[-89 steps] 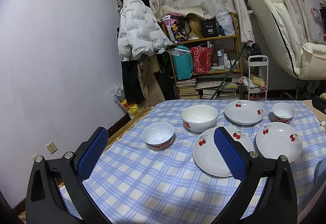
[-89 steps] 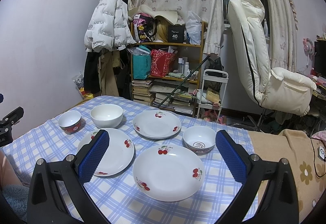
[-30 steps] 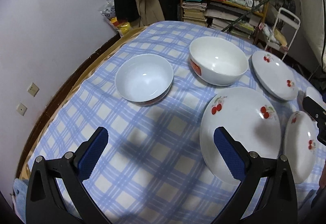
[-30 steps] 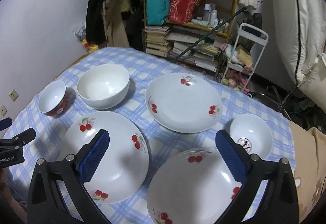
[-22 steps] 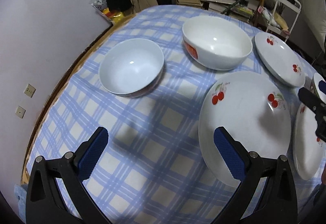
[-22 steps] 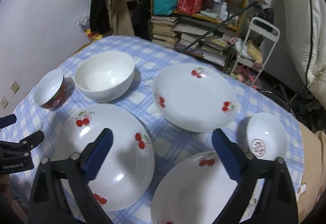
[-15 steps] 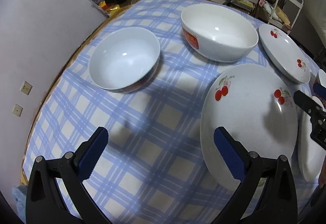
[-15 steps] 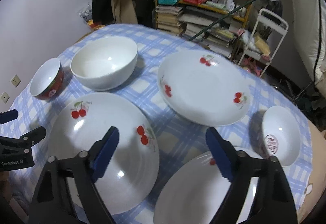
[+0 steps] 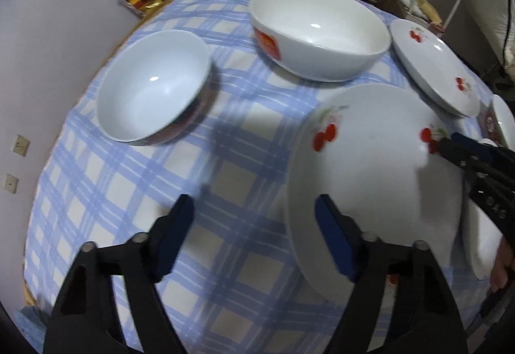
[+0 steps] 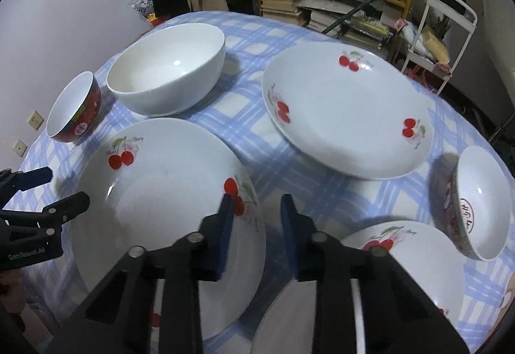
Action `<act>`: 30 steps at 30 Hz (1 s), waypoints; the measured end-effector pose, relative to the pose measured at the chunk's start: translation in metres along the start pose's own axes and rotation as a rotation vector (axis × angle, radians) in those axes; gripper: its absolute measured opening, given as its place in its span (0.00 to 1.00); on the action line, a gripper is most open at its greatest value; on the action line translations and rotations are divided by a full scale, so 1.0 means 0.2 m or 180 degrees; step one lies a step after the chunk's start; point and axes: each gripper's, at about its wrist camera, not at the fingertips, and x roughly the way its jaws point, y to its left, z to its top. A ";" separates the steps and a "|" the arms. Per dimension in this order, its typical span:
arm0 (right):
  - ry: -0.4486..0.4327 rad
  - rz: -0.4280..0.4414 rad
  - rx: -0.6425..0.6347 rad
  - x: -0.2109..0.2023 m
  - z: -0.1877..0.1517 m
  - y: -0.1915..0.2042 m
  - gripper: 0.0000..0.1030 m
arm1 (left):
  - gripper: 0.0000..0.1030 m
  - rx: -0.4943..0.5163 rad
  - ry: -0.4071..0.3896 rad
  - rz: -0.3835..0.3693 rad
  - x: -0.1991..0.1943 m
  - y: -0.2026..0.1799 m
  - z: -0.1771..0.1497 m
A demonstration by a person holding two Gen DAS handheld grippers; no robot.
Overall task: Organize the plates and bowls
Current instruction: 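Grasp the cherry plate rim with the left gripper while the right gripper grips the opposite rim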
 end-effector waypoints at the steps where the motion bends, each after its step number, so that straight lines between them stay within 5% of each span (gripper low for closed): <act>1: 0.0004 0.0009 0.0000 0.00 0.00 0.00 0.21 | 0.62 0.0022 0.0009 -0.0016 0.00 -0.01 0.00; 5: 0.0018 0.0018 -0.0002 0.01 -0.01 0.01 0.13 | 0.39 0.0108 0.0081 -0.0014 0.04 -0.05 0.00; 10: 0.0064 0.0014 -0.0004 0.00 -0.02 0.01 0.12 | 0.34 0.0122 0.0035 -0.0104 0.05 -0.08 0.01; 13: 0.0075 -0.0016 -0.0023 0.00 -0.02 0.01 0.12 | 0.21 0.0091 0.0116 -0.0296 0.08 -0.07 0.02; 20: 0.0072 0.0077 0.0051 -0.02 -0.03 0.00 0.12 | 0.17 -0.0185 0.0159 -0.0571 0.06 -0.01 0.03; 30: 0.0099 0.0124 0.0089 -0.13 -0.12 0.06 0.12 | 0.18 -0.0177 0.0162 -0.0544 -0.04 0.02 -0.05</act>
